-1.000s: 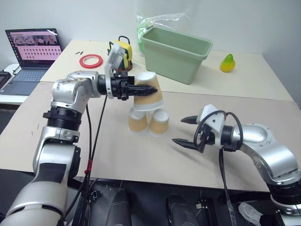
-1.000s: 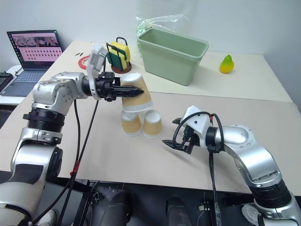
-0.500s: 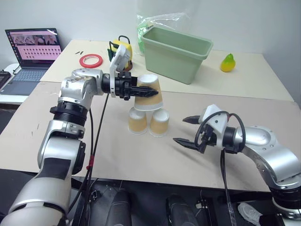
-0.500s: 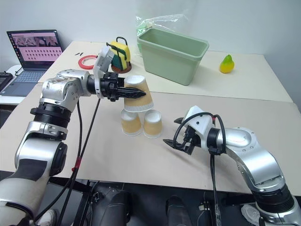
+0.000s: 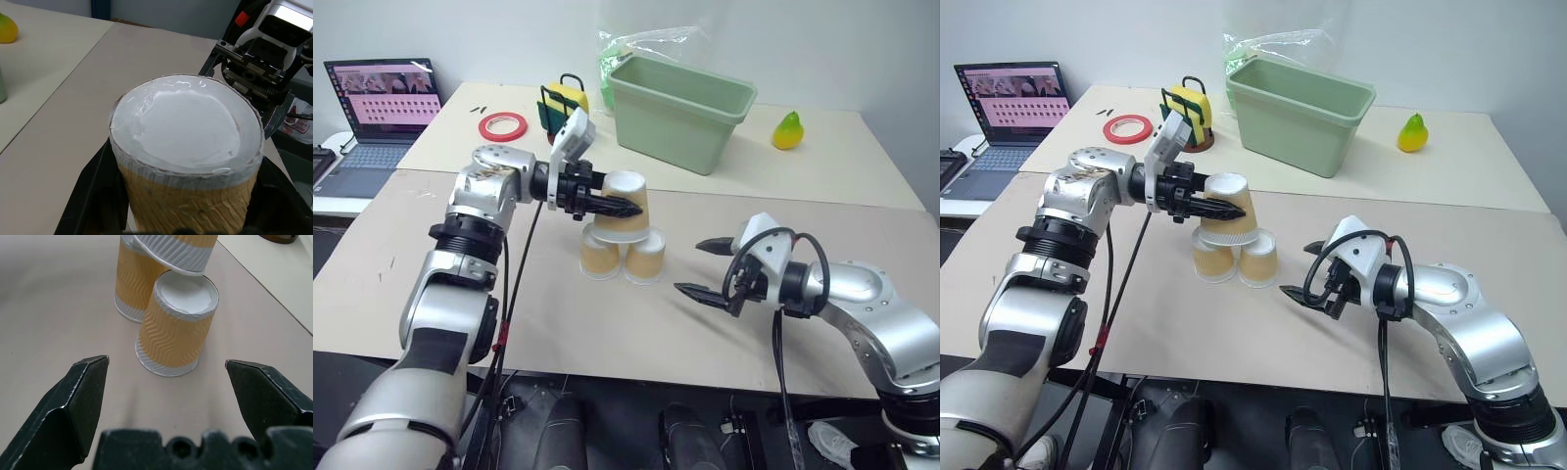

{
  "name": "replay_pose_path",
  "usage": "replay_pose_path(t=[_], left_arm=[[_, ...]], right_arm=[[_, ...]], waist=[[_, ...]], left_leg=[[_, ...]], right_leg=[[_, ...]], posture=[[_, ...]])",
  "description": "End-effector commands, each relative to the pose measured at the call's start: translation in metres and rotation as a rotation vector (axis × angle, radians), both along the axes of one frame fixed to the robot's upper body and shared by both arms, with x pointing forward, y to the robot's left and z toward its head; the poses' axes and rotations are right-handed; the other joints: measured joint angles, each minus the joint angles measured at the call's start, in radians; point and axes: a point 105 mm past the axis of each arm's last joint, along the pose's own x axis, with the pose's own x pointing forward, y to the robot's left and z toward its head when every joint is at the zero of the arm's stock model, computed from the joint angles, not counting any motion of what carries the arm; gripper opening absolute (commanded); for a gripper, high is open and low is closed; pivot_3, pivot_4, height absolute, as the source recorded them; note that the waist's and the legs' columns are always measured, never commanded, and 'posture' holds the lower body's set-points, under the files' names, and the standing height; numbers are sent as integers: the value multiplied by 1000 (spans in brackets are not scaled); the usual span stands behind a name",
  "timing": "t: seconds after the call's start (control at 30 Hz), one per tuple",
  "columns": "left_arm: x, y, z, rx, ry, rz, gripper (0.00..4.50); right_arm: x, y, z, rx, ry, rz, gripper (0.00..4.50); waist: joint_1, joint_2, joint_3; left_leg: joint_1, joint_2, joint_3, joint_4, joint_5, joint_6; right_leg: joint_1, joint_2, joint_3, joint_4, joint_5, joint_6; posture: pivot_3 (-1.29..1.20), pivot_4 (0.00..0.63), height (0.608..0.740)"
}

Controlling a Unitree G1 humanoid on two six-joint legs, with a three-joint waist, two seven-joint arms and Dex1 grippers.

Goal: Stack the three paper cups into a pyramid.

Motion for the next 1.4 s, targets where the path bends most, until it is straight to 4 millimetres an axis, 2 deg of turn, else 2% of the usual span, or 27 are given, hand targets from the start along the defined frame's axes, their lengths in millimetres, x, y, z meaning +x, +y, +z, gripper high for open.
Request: replay_pose_path(t=[0.03, 0.07, 0.13, 0.4, 0.67, 0.77, 0.83, 0.93, 1.0, 1.03, 1.1, 1.13, 1.23, 1.33, 1.4], left_arm=[[0, 0, 10, -18, -49, -4, 3210], [0, 0, 10, -18, -50, -5, 3426], [1, -1, 14, -32, -49, 1, 4238], [0, 0, 42, -87, -105, 13, 4238], [-16, 0, 77, -147, -169, -24, 4238], [-14, 5, 100, -250, -169, 46, 4238], [-2, 17, 114, -340, -189, 191, 4238], [22, 54, 117, -466, -211, 501, 4238], [35, 87, 106, -507, -222, 736, 4238], [38, 116, 93, -523, -233, 902, 4238], [36, 164, 66, -519, -242, 1184, 4238], [31, 183, 53, -517, -244, 1289, 4238], [12, 217, 15, -477, -248, 1517, 4238], [-11, 242, -23, -430, -237, 1715, 4238], [-36, 257, -57, -417, -222, 1874, 4238]], right_arm=[[-4, -1, 14, 14, -54, 3, 4500], [-4, -1, 14, 14, -53, 2, 4500], [-4, 0, 15, 16, -54, 2, 4500], [-3, -1, 13, 19, -45, 5, 4500], [0, 2, 12, 21, -41, 23, 4500], [2, 4, 12, 24, -42, 31, 4500], [3, 4, 11, 24, -42, 31, 4500], [5, 1, 10, 26, -40, 12, 4500], [8, -3, 9, 27, -39, -14, 4500], [13, -8, 8, 24, -42, -48, 4500], [25, -18, 4, 13, -52, -133, 4500], [32, -24, 2, 6, -58, -183, 4500], [62, -47, -7, -8, -64, -412, 4500], [83, -69, -20, -40, -76, -610, 4500], [97, -78, -24, 59, -99, -789, 4500]], waist=[[0, 0, 0], [0, 0, 0], [0, 0, 0], [1, 0, 0], [-2, 0, 0], [-2, 0, 0], [-2, 0, 0], [-3, 0, 0], [-10, 0, 0], [-13, 1, 0], [-24, -1, 1], [-23, -2, 2], [-24, -4, 2], [-11, -4, 2], [-6, -5, 0]], left_leg=[[0, 0, 0, 0, 0, 0], [0, 0, 0, 0, 0, 0], [0, 0, 0, 0, 0, 0], [0, 0, 0, 0, 0, 0], [0, 0, 0, 0, 0, 0], [0, 0, 0, 0, 0, 0], [0, 0, 0, 0, 0, 0], [1, 0, 0, 0, 0, 0], [1, 0, 0, 0, 0, 0], [2, 0, 0, 0, 0, 0], [4, 0, 0, 0, 0, 0], [3, 0, -1, 0, 1, 0], [2, 0, -1, 1, 2, 1], [2, -1, -1, 1, 2, 1], [2, -1, -1, 0, 2, 0]], right_leg=[[0, 0, 0, 0, 0, 0], [0, 0, 0, 0, 0, 0], [0, 0, 0, 0, 0, 0], [0, 0, 0, 0, 0, 0], [0, 0, 0, 0, 0, 0], [0, 0, 0, 1, 0, 0], [0, 0, 0, 1, 0, 0], [0, 0, 0, 1, 0, 0], [1, 0, 0, 1, 0, 0], [1, 0, 1, 1, 0, 0], [2, 0, 1, 3, 0, 0], [2, 0, 0, 4, 0, 0], [1, 0, 0, 3, 1, 0], [1, -1, -1, 3, 1, 0], [1, -1, 0, 3, 1, 0]], posture=[[0, 150, 656], [0, 150, 656], [0, 150, 656], [0, 150, 656], [0, 150, 656], [0, 150, 656], [0, 150, 656], [0, 150, 656], [0, 150, 656], [0, 150, 656], [0, 150, 656], [0, 150, 656], [0, 150, 656], [0, 150, 656], [0, 150, 656]])
